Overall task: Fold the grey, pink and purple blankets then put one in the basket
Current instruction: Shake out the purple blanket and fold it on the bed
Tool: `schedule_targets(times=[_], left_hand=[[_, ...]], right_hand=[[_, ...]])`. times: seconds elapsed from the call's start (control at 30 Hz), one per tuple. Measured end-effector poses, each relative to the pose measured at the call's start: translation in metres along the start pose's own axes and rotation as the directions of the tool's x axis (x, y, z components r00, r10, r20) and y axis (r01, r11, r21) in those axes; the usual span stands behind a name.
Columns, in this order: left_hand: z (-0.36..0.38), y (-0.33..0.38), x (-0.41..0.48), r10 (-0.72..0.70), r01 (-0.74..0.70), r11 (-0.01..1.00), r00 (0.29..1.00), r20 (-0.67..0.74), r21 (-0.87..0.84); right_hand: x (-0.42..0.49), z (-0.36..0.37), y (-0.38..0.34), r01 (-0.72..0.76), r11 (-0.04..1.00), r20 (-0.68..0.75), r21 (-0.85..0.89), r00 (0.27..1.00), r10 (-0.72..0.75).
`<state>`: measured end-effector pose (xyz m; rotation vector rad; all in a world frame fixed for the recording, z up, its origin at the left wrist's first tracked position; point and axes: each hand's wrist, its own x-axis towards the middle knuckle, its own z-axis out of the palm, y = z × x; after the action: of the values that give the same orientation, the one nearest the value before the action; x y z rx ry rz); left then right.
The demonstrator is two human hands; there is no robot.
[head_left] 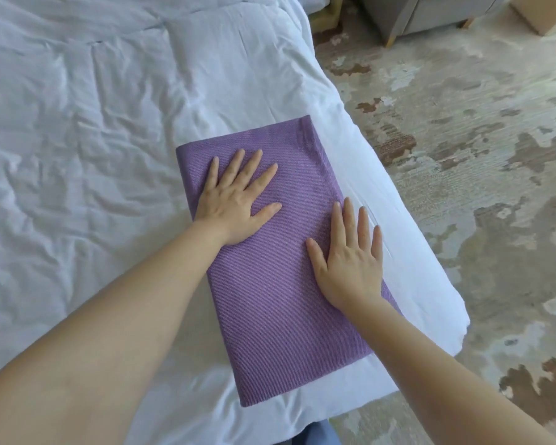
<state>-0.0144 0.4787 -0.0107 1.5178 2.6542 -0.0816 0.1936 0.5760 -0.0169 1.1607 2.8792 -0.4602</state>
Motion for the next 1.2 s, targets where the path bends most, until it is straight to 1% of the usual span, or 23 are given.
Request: schedule_targets(times=[0.07,0.17,0.23,0.3,0.43,0.53,0.73,0.8,0.83,0.9,0.97,1.0,1.07,1.1,1.2], left_hand=[[-0.003,-0.007,0.017,0.136,-0.136,0.991,0.991,0.0,0.013],[-0.003,-0.016,0.042,0.326,-0.326,0.945,0.946,0.003,0.028],[0.001,-0.02,0.052,0.395,-0.395,0.919,0.919,0.016,0.009],[0.011,-0.025,0.054,0.422,-0.422,0.907,0.907,0.004,-0.005],[0.038,-0.032,0.051,0.421,-0.422,0.905,0.907,-0.029,-0.055],[0.056,-0.037,0.052,0.416,-0.42,0.904,0.907,-0.061,-0.085],[0.058,-0.038,0.063,0.431,-0.437,0.893,0.9,-0.072,-0.109],[0.05,-0.04,0.067,0.433,-0.438,0.884,0.899,-0.067,-0.165],[0.047,-0.043,0.07,0.41,-0.415,0.891,0.91,-0.065,-0.184],[0.039,-0.054,0.076,0.31,-0.312,0.934,0.95,-0.042,-0.172],[0.034,-0.062,0.081,0.181,-0.17,0.967,0.983,0.042,-0.188],[0.033,-0.065,0.083,0.144,-0.12,0.969,0.985,0.098,-0.216],[0.032,-0.068,0.087,0.15,-0.09,0.953,0.969,0.195,-0.289],[0.031,-0.069,0.089,0.164,-0.086,0.941,0.961,0.22,-0.328],[0.036,-0.071,0.091,0.162,-0.051,0.904,0.96,0.229,-0.425]], right_hand=[[-0.013,0.0,-0.018,-0.038,0.999,-0.063,0.003,0.997,0.038],[-0.028,0.013,-0.035,-0.236,0.967,-0.031,0.092,0.97,0.24],[-0.036,0.024,-0.038,-0.34,0.937,-0.029,0.082,0.939,0.344],[-0.038,0.034,-0.039,-0.385,0.92,-0.068,0.066,0.919,0.389],[-0.034,0.056,-0.04,-0.398,0.917,-0.094,-0.009,0.914,0.396],[-0.029,0.067,-0.041,-0.408,0.912,-0.102,-0.032,0.909,0.403],[-0.021,0.065,-0.041,-0.429,0.903,-0.106,-0.008,0.899,0.425],[-0.028,0.058,-0.041,-0.452,0.892,-0.128,0.009,0.884,0.449],[-0.034,0.054,-0.042,-0.486,0.874,-0.148,0.021,0.863,0.484],[-0.05,0.048,-0.047,-0.587,0.806,-0.168,0.075,0.789,0.591],[-0.066,0.046,-0.051,-0.668,0.733,-0.12,0.131,0.723,0.68],[-0.072,0.046,-0.054,-0.695,0.702,-0.097,0.153,0.697,0.711],[-0.078,0.049,-0.057,-0.739,0.637,-0.081,0.219,0.636,0.767],[-0.078,0.05,-0.058,-0.76,0.591,-0.072,0.269,0.596,0.8],[-0.078,0.058,-0.057,-0.775,0.421,-0.022,0.471,0.467,0.884]])
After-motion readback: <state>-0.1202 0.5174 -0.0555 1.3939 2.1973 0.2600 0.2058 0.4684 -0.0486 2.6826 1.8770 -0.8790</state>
